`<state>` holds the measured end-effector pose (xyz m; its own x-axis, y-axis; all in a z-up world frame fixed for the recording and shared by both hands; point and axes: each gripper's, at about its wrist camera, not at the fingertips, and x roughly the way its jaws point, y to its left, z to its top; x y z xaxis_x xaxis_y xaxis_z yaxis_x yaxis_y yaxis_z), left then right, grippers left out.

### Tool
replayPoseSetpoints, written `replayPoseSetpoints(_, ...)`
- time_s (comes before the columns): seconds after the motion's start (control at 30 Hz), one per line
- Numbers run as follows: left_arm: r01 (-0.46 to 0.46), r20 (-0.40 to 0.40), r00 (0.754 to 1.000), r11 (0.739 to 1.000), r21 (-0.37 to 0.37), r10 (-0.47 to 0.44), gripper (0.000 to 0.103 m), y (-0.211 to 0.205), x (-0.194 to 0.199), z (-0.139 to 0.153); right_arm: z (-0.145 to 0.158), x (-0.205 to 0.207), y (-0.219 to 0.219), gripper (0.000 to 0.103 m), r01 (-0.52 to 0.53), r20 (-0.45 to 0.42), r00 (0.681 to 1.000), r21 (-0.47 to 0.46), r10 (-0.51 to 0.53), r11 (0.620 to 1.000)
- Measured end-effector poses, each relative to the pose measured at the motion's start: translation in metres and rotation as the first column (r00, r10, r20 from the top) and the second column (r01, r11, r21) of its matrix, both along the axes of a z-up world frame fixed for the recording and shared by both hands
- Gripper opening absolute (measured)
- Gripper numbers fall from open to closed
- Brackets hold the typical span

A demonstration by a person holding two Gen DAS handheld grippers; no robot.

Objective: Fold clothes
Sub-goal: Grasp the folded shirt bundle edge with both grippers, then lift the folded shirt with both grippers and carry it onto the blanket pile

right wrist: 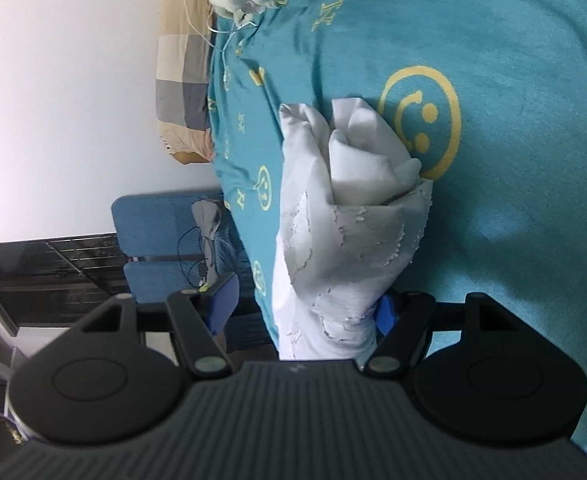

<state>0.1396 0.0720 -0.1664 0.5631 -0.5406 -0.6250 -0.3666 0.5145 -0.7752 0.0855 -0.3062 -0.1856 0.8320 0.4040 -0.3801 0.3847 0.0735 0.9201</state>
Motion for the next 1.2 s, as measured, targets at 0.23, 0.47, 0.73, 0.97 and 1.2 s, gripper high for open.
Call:
replayPoseSetpoints(0.23,-0.026,0.018,0.999,0.999,-0.038,0.027,0.069,0.007,0.003,0.001,-0.001,0.005,0.006,0.055,-0.067,-0.107,0.993,-0.106,0.055,0.992)
replayPoseSetpoints(0.47,-0.022,0.029,0.999,1.000,-0.021,0.022,0.048,0.009,0.001,0.006,0.000,0.007,0.007,0.028,-0.085,-0.102,0.992,-0.147,0.071,0.985)
replayPoseSetpoints(0.73,-0.025,0.064,0.998,1.000,-0.011,0.026,0.033,0.015,-0.003,0.020,0.015,0.007,0.013,0.023,-0.102,-0.036,0.995,-0.199,0.097,0.975)
replayPoseSetpoints(0.97,-0.007,0.147,0.989,1.000,0.005,0.006,0.019,0.020,-0.012,0.059,0.039,-0.006,0.016,0.022,-0.084,0.032,0.995,-0.179,0.091,0.980)
replayPoseSetpoints(1.2,-0.063,0.170,0.983,0.998,-0.022,0.066,0.015,-0.002,-0.005,0.137,0.093,0.005,-0.002,0.022,-0.084,0.111,0.989,-0.124,0.098,0.989)
